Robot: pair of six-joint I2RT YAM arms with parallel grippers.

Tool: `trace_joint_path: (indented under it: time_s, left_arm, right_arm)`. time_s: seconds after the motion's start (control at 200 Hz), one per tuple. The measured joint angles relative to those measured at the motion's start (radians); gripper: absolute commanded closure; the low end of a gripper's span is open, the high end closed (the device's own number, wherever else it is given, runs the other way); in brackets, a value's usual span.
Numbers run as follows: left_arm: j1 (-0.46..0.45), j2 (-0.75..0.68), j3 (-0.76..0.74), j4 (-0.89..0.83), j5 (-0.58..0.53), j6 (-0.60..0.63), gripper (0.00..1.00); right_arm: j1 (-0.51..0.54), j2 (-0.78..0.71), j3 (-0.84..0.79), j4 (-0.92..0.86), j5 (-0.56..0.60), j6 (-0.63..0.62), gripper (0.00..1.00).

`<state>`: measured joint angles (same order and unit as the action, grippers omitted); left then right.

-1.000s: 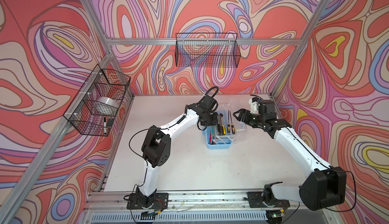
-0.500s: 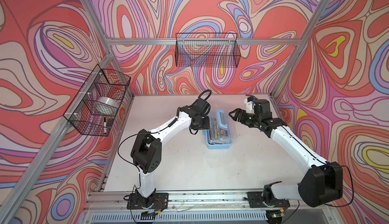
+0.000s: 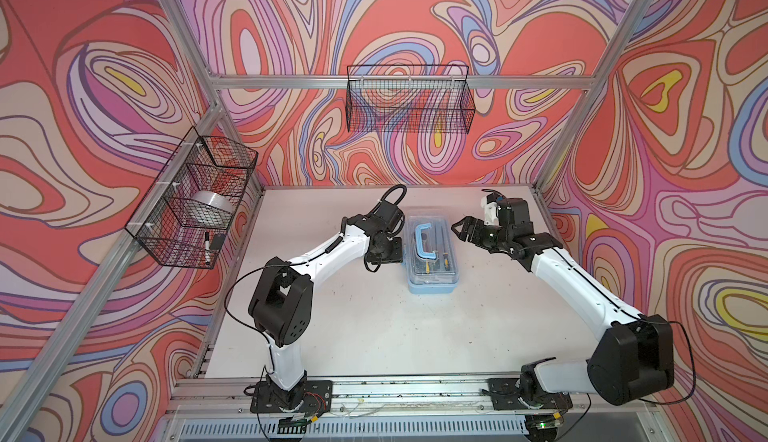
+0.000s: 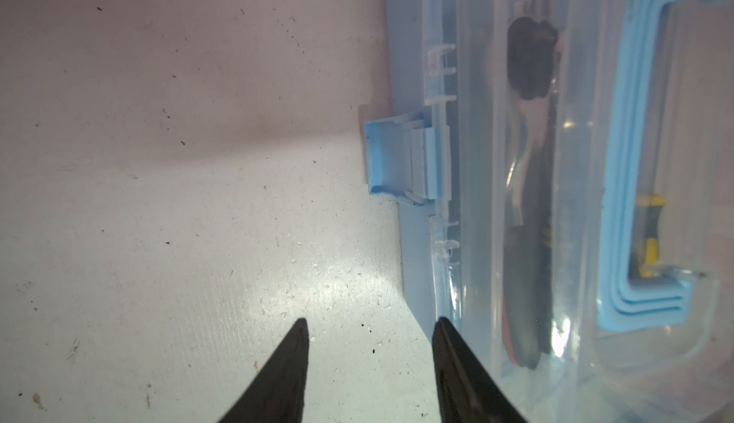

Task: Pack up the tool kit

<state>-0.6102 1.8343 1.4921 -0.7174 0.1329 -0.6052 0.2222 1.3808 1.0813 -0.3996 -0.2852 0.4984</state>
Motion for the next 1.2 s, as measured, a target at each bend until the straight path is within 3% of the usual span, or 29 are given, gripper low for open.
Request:
trace_joint_path:
  time_s: [0.33,0.636,0.916,1.202]
  left_arm:
    - [-0.003,0.073,0.012,0.056,0.096,0.019,0.56]
    - [-0.030,0.100,0.039,0.058,0.095,0.029,0.56]
    - [-0.130,0.166,0.118,0.061,0.112,0.037,0.56]
    - [-0.142,0.137,0.057,0.116,0.107,0.060,0.51]
  right_arm:
    - [0.000,0.063,-0.045,0.055,-0.032,-0.008,0.13]
    - [0.000,0.143,-0.045,0.079,-0.073,-0.031,0.13]
    - [-0.011,0.151,-0.036,0.061,-0.022,-0.137,0.09]
    - [-0.009,0.180,0.007,0.031,-0.014,-0.304,0.06]
